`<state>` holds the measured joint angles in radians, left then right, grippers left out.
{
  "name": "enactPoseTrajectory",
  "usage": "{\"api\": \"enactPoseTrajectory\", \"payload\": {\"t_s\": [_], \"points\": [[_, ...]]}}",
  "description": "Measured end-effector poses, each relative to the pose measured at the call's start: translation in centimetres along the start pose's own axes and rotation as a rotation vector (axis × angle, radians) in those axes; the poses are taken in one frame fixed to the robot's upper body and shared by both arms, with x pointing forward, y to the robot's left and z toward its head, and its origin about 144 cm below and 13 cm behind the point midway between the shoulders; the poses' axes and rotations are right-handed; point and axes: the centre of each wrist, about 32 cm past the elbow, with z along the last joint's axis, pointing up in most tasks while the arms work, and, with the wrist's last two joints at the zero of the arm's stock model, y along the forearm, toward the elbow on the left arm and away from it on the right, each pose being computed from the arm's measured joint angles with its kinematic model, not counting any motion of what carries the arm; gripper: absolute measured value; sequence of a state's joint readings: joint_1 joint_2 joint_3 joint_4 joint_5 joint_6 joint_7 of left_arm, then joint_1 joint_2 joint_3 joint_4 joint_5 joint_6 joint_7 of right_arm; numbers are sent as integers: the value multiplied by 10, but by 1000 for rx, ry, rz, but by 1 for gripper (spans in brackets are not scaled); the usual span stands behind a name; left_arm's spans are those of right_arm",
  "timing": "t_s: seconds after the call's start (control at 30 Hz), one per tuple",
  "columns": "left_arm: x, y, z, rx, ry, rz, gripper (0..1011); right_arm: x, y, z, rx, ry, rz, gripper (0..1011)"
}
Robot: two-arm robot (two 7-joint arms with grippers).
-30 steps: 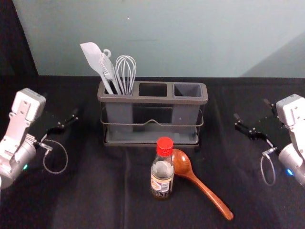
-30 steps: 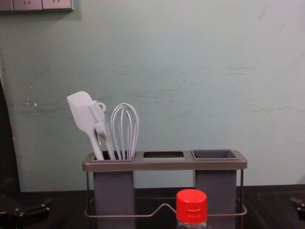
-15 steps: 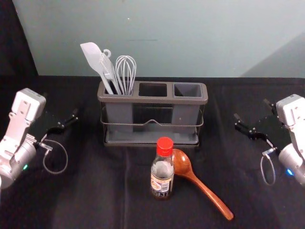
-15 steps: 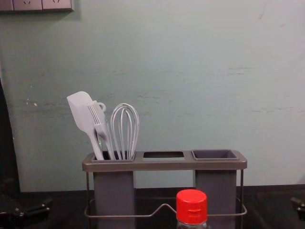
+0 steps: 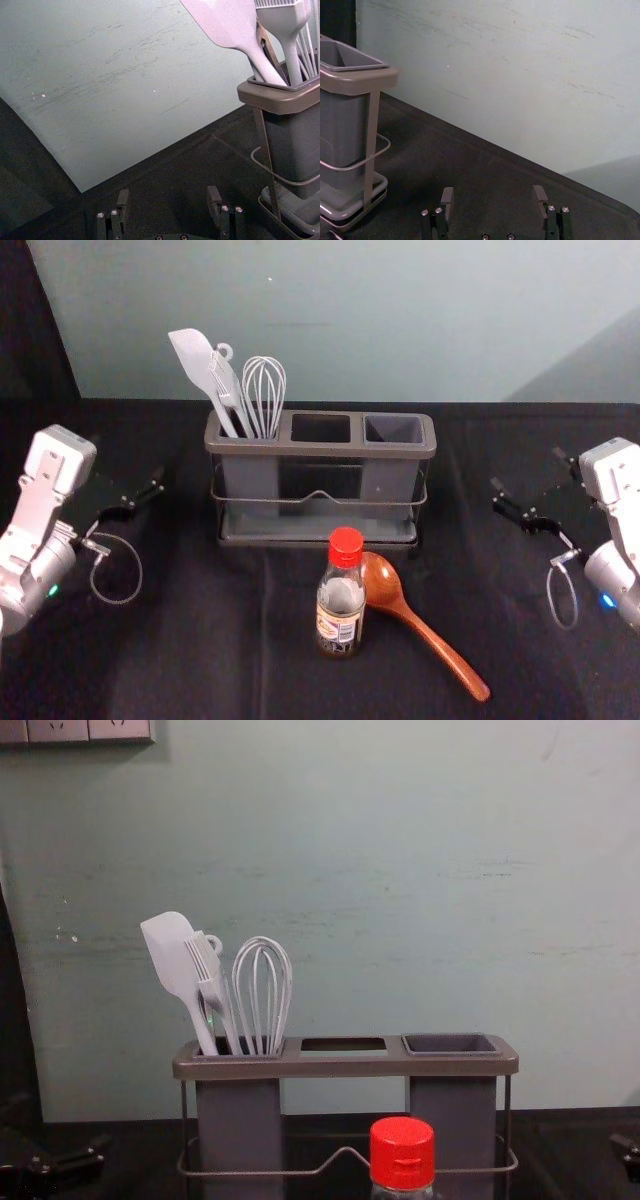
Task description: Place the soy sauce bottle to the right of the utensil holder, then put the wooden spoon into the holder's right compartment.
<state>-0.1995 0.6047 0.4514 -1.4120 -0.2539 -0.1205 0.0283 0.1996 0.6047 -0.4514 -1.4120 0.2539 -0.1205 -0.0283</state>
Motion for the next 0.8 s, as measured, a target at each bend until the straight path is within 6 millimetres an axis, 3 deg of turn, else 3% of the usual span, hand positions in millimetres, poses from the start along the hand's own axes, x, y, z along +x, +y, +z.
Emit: {"api": "enactPoseTrajectory", "payload": {"t_s": [0.8], "points": [[0, 0, 0, 0, 0, 0, 1000, 0, 0, 0, 0, 0, 0, 1002]]}}
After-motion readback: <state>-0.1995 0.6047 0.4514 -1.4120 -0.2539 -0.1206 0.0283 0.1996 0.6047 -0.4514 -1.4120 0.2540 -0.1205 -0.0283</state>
